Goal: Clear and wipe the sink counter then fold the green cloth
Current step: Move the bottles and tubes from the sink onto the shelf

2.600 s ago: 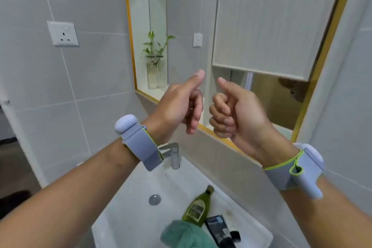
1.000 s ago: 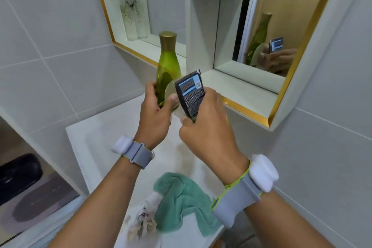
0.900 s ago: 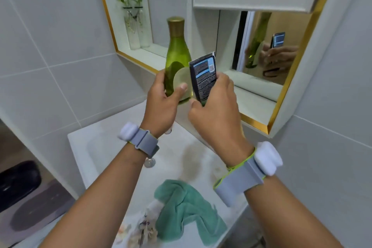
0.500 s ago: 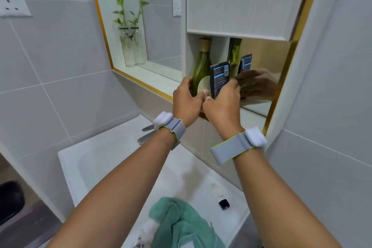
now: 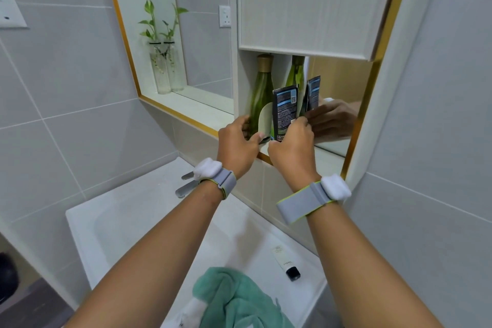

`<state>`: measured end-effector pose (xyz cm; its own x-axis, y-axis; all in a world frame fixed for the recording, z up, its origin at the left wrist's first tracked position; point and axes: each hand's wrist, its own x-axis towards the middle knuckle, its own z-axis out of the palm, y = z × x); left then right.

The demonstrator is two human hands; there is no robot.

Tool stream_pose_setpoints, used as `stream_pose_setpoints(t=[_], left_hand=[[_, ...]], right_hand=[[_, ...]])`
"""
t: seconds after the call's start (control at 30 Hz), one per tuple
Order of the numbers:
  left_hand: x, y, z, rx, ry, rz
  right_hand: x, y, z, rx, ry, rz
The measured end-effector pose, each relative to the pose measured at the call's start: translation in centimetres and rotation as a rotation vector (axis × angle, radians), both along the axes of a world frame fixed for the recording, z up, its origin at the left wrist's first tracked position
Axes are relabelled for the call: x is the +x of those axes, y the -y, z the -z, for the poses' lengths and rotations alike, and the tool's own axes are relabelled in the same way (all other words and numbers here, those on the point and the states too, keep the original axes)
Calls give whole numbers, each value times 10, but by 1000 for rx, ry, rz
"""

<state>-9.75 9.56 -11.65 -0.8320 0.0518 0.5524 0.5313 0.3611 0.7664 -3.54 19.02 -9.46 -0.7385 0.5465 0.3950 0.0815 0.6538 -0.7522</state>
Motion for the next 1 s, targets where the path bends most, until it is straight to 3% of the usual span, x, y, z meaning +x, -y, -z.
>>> stream_pose_setpoints(t=[0.1,0.23,0.33,0.5,0.57,0.67,0.77,1.0], left_hand=[[7,7,5,74,12,26],[27,30,31,256,-117,-131],[43,45,100,43,-75,-148],[82,52,232,-795,341,-6],[94,53,267,-1012,422,28],[101,54,302,-1116,510,99],[104,53,315,-1164,478,90],[108,53,325,-1180,431,52]], right_hand=[[11,7,3,53,-102,25],[44,29,28,266,-508,-68],[51,29,101,214,-281,-218],[44,2,230,311,398,-165],[44,-7,264,442,618,-88],[43,-10,304,461,791,20],[39,-13,329,429,816,11],[47,-2,308,416,809,37]])
